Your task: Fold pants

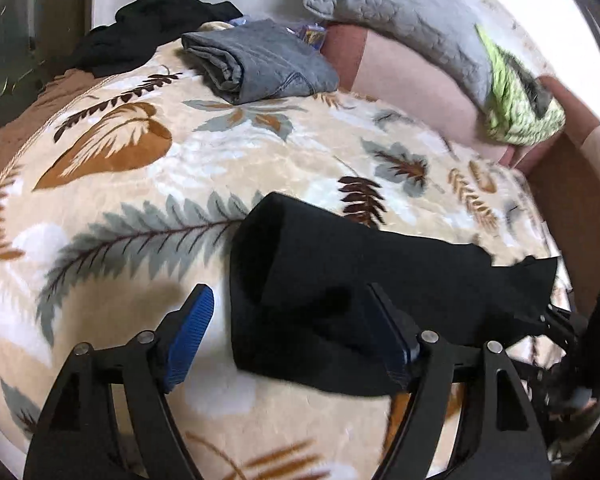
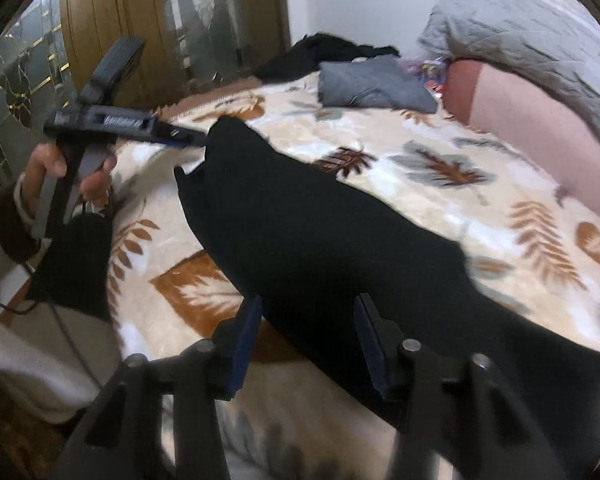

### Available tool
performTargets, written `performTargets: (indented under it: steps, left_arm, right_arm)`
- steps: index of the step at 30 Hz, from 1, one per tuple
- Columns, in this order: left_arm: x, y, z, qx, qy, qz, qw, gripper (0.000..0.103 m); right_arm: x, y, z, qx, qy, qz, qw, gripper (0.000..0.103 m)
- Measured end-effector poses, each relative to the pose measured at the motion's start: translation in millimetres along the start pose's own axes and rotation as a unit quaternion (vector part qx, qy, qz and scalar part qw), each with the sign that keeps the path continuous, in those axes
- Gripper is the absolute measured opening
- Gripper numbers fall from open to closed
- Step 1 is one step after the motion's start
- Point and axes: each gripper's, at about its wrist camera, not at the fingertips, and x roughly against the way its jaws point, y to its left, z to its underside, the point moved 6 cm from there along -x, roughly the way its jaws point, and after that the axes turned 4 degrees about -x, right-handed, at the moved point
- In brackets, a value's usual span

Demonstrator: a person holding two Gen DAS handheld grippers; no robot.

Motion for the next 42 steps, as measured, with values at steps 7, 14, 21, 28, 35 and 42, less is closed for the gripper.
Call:
performTargets:
  steps: [7,14,21,28,35,42]
  left_arm:
    - [-9.4,-30.0,-20.7,-0.001,0.014,0.07,0.9975,0.044]
    - [42.9,-17.7,-25.9,-0.006,-0.018,0.07,0.9974,0.032]
    - [16.7,12.6,11.0,0.034,0.034,0.006,0.9989,0.032]
    - [33.6,-29.6,-1.2,-0.041,-0.028,-0.03,0.9983,0.052]
    - [-21.4,-75.4,25.5,-0.075,0.038,-0.002,0.9964,0.059]
    - [-23.9,-96.7,25.7,-0.079,0.037,0.011,0.9962,0.06]
  right_arm:
    - [-30.1,-3.8,-12.4,-0.044,0.02,-0.011,0.999,0.005]
    - [1.5,-9.0,-17.7,-0.115,-0.022,-0.099,0.988,0.01]
    - [-8.0,3.8,0.8,-0.125,0.018,-0.089,0.988,0.027]
    - [-12.4,-25.7,17.8,-0.175,0.032,-0.051,0.983,0.04]
    - [53.2,-70.1,24.0,-0.218,-0.027,-0.003,0.976,0.042]
    - [160.6,-192.6,68.5,-0.353,-0.1,0.119,0.922,0.057]
